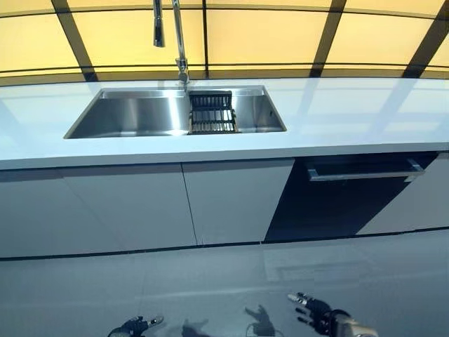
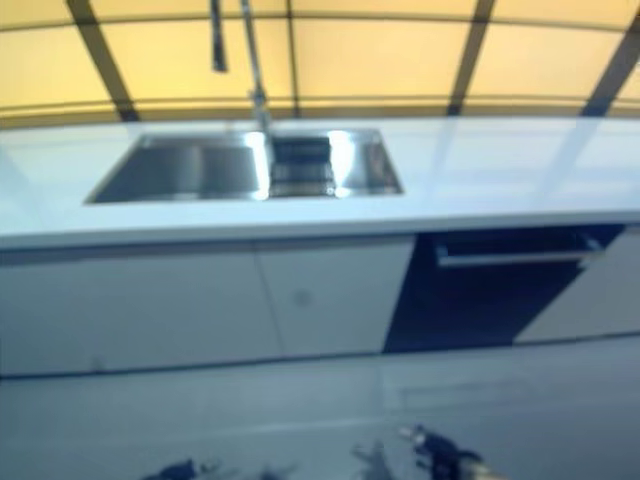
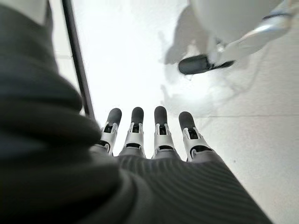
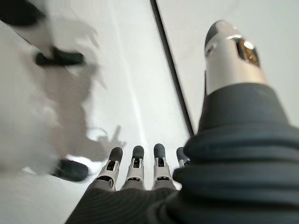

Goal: Take plates into dishwasher

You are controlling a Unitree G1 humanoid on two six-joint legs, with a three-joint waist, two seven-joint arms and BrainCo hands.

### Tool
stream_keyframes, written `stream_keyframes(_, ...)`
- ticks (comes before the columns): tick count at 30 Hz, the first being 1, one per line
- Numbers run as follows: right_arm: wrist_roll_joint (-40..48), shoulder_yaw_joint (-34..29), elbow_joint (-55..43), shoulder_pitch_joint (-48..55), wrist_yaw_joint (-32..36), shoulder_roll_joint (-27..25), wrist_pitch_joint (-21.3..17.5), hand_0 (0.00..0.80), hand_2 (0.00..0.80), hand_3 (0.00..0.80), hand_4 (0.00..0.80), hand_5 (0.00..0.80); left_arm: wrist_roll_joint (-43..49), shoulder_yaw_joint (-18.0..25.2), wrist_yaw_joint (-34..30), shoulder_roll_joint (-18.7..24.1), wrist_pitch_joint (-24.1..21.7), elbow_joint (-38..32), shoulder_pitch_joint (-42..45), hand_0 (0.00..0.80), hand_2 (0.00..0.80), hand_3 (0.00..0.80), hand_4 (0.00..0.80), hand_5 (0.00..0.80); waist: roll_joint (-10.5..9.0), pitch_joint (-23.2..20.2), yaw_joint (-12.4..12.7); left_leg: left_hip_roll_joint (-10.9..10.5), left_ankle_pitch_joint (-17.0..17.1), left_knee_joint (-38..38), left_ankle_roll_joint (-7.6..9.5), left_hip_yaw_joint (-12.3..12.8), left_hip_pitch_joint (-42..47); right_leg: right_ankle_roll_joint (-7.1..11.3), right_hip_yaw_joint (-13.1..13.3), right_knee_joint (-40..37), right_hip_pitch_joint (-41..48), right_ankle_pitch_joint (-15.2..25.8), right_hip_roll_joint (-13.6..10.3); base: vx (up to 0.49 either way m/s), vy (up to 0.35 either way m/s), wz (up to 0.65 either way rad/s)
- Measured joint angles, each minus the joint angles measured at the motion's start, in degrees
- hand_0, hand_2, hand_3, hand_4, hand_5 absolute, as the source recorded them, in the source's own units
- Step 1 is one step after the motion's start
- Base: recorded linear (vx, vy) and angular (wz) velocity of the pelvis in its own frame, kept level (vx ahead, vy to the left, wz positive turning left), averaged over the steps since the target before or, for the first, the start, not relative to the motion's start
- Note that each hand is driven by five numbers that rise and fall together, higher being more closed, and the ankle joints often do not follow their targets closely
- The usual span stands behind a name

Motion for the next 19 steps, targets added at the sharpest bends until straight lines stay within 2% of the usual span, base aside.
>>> stream_keyframes(7, -4.05, 1.23, 3.75, 1.01, -7.35, 1.94, 1.38, 0.000, 0.000, 0.000, 0.000, 0.000, 0.02, -2.11, 0.90, -4.04, 0.43, 1.00, -0.07, 0.000, 0.000, 0.000, 0.000, 0.000, 0.71, -0.62, 0.00, -0.24, 0.01, -0.16, 0.02, -0.11, 0.02, 0.12, -0.01, 0.00, 0.01, -0.04, -0.26, 0.000, 0.000, 0.00)
stream_keyframes(19, -5.36, 1.72, 4.75, 1.04, -9.21, 1.74, 2.15, 0.000, 0.000, 0.000, 0.000, 0.000, -0.51, -2.11, 2.77, -4.13, -1.20, 1.12, 0.25, 0.000, 0.000, 0.000, 0.000, 0.000, 1.42, -0.76, -0.02, -0.29, 0.07, -0.49, 0.10, -0.72, -0.01, 0.36, -0.21, -0.01, 0.19, -0.31, -0.26, 0.003, 0.000, 0.01)
